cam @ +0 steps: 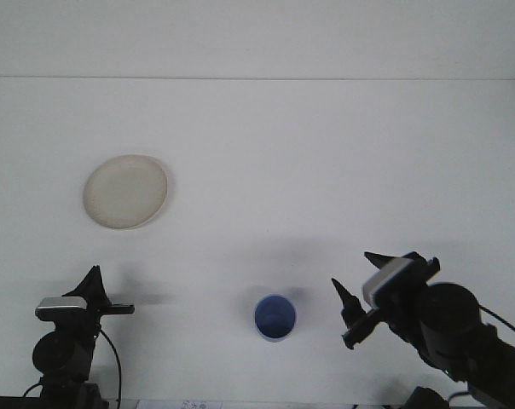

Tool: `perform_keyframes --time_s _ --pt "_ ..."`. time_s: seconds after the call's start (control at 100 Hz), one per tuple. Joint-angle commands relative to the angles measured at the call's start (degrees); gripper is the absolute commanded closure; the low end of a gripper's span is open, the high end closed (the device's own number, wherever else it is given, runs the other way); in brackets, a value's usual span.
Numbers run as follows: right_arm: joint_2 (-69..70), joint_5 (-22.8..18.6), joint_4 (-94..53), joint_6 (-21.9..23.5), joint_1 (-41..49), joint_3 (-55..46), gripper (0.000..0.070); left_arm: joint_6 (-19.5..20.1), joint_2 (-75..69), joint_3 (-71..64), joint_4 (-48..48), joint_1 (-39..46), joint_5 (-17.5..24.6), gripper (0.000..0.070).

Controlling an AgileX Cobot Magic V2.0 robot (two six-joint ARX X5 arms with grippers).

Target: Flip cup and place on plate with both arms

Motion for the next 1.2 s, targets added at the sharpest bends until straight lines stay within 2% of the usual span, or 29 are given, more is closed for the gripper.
perform_keyframes --time_s 0.0,0.08,0.22,0.3,0.43,0.49,0.61,0.72,0.76,0.81,0.9,0.94,0.98,1.06,1.13,1.19 --pt "-6.4 0.0 3.9 1.0 0.5 -5.3 0.0211 -0.1 -0.1 -1.1 0.7 0.0 0.0 0.0684" --pt "-14.1 0.0 7.6 0.9 0.5 -11.8 0.0211 -1.1 -0.1 -1.1 0.8 0.0 0.0 0.0684" --pt "-24.1 -0.1 10.5 1.0 0.5 -19.0 0.0211 -10.9 -0.1 -1.1 0.8 0.0 0.0 0.0684" --pt "-27.2 -0.1 10.6 1.3 0.5 -20.9 0.0211 -12.9 -0.1 -1.1 1.0 0.0 0.0 0.0684" --pt "-28.7 -0.1 10.3 1.9 0.5 -21.5 0.0211 -23.8 -0.1 -0.9 1.4 0.0 0.1 0.0684" --pt "-28.7 -0.1 10.3 1.9 0.5 -21.5 0.0211 -27.5 -0.1 0.3 1.4 0.0 3.1 0.0684" --pt "-28.6 -0.1 10.3 1.9 0.5 -21.5 0.0211 -30.4 0.6 5.5 0.9 0.0 11.2 0.0684" --pt "-28.6 0.0 10.1 1.8 0.5 -21.5 0.0211 -29.8 4.9 14.2 -4.6 0.0 14.5 0.0681" --pt "-28.6 0.0 10.1 1.8 0.5 -21.5 0.0211 -28.5 7.7 18.2 -7.7 0.0 15.6 0.0654" --pt "-28.6 0.0 10.1 1.8 0.5 -21.5 0.0211 -26.0 11.9 23.0 -11.2 -0.1 17.7 0.0546" --pt "-28.6 0.0 10.1 1.8 0.5 -21.5 0.0211 -20.8 20.8 31.8 -17.4 -0.8 23.1 0.0279" --pt "-28.6 0.0 10.1 1.6 0.5 -21.5 0.0211 -18.9 24.9 35.5 -20.1 -1.4 25.9 0.0218" --pt "-28.6 0.0 10.1 1.3 0.5 -21.5 0.0211 -17.0 29.1 39.4 -23.1 -2.3 28.9 0.0195" --pt "-28.6 0.0 10.1 0.5 0.5 -21.5 0.0212 -13.9 37.4 46.6 -29.4 -5.3 34.1 0.0196" --pt "-28.6 0.0 10.1 0.5 0.5 -21.5 0.0212 -11.4 44.3 52.2 -34.8 -9.6 36.8 0.0197" --pt "-28.6 0.1 10.1 0.5 0.5 -21.5 0.0212 -9.6 49.7 56.3 -39.0 -14.6 37.0 0.0197"
